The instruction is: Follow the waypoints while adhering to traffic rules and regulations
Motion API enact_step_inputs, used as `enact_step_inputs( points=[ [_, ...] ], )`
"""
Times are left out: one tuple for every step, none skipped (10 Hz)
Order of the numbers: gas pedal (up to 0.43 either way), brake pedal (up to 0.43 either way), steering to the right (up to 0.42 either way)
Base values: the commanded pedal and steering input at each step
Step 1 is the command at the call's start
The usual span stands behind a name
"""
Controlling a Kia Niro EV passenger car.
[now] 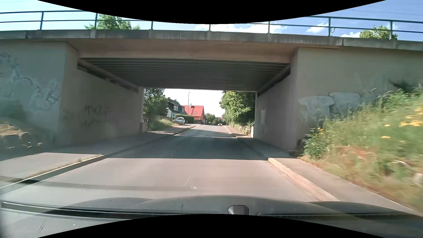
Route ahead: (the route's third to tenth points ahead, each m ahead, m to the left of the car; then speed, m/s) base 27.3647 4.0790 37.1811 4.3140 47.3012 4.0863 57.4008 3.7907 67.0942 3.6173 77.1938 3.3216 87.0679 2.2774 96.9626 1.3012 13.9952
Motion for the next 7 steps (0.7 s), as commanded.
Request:
enact_step_inputs(
  points=[
    [0.079,0.006,-0.009],
    [0.079,0.006,-0.008],
    [0.079,0.006,-0.008],
    [0.079,0.006,-0.007],
    [0.079,0.006,-0.004],
    [0.079,0.006,-0.004],
    [0.079,0.006,-0.004]
  ],
)
